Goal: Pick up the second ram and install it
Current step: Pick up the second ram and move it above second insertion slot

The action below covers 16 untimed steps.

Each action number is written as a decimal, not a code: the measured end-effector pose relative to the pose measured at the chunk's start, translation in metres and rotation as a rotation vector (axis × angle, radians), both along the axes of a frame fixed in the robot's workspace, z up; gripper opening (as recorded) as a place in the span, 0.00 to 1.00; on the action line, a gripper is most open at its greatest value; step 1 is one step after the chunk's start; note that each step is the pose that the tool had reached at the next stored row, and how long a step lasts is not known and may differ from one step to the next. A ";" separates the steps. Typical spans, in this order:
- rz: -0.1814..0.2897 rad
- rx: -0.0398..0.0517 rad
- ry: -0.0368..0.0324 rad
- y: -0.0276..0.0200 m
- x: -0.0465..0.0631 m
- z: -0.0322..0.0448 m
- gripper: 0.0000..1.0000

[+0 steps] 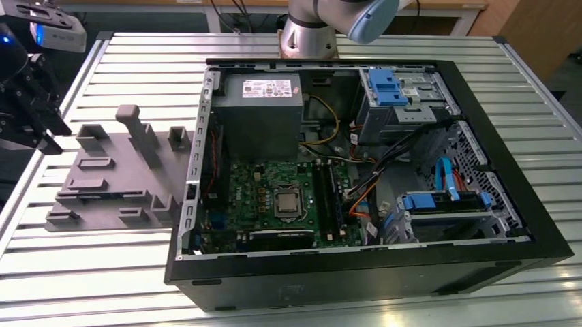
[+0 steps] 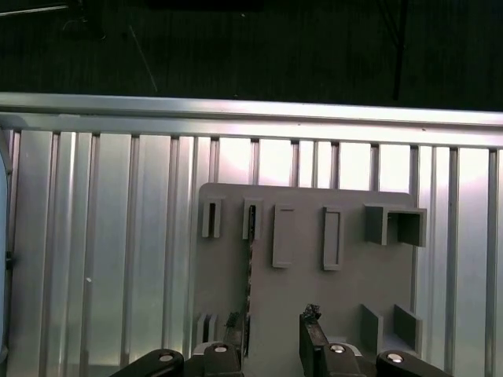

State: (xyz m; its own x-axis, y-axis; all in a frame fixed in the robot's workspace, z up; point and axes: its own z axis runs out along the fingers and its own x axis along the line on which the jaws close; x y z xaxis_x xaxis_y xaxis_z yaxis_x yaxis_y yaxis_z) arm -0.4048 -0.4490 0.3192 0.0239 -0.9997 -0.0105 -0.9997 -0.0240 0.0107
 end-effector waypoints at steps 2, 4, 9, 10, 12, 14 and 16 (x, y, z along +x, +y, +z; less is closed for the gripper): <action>0.000 0.0001 0.0000 0.0000 0.000 -0.0002 0.41; 0.000 0.0002 -0.0003 -0.0001 0.000 -0.0011 0.41; 0.000 0.0000 0.0000 -0.0015 0.000 -0.0045 0.41; 0.000 0.0001 0.0000 -0.0018 0.000 -0.0053 0.41; 0.000 0.0002 -0.0001 -0.0022 0.000 -0.0072 0.41; 0.000 0.0001 0.0000 -0.0026 0.000 -0.0087 0.41; 0.000 0.0001 0.0000 -0.0028 0.000 -0.0102 0.41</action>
State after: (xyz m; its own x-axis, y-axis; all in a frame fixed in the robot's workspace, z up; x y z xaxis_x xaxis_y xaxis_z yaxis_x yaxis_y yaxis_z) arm -0.4049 -0.4517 0.3089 0.0237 -0.9997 -0.0106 -0.9997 -0.0238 0.0107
